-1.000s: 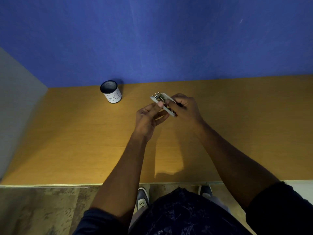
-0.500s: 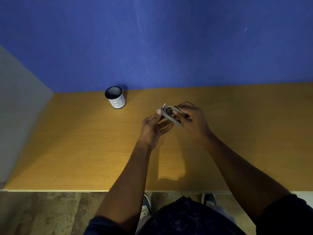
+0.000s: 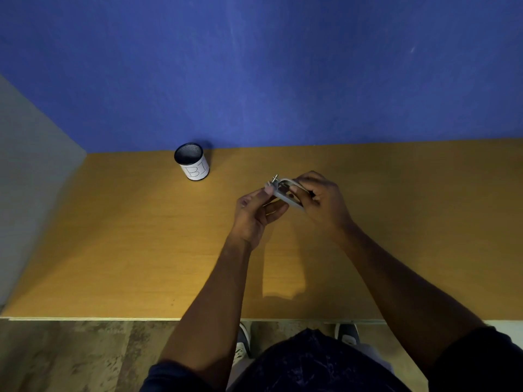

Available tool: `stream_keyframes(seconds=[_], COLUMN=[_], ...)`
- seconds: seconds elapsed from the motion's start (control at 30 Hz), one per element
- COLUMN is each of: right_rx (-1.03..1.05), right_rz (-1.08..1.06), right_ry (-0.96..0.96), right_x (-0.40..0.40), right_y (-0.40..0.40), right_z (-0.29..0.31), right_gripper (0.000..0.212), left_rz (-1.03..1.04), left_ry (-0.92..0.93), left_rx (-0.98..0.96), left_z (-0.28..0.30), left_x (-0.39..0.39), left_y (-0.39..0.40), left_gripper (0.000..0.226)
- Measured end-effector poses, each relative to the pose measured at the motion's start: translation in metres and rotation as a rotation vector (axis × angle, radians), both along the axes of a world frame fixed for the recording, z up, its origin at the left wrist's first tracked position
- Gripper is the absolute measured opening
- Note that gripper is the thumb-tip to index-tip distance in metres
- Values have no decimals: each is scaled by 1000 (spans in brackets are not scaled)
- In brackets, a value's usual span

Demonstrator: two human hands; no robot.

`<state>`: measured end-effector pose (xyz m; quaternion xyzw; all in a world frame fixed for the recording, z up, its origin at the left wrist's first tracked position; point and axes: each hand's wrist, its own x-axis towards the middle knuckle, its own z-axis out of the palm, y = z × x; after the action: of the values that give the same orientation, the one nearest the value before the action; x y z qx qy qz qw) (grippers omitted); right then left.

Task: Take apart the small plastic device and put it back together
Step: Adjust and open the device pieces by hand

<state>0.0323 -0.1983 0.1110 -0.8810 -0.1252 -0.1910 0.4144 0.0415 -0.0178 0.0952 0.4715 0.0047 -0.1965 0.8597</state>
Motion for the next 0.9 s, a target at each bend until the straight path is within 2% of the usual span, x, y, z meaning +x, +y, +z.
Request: stream_keyframes(seconds=[0.23,0.4,0.53,0.67,0.77,0.9], right_rx=[138,137,135,351,625,914], right_rz=[-33,-106,-167,-274,-319,-355], right_ry=[102,41,69,200,279,308], right_x=[3,3,6,10,10,7], right_y=[-1,-2,-3,-9,-15,-23], right_z=[-3,0,-2,-8,-7,0], right_gripper=[12,13,14,12,15,33], left_rz=[-2,80,147,192,219,264], left_ry=[15,71,90,86,72,26], left_rx=[-27,198,254,277,264,273], left_z=[3,4,2,-1,0,0], left_x=[-1,4,2,3,3,3], left_y=[2,-11,-17,-20,-18,-17], left_gripper=[34,29,21,22,23,26])
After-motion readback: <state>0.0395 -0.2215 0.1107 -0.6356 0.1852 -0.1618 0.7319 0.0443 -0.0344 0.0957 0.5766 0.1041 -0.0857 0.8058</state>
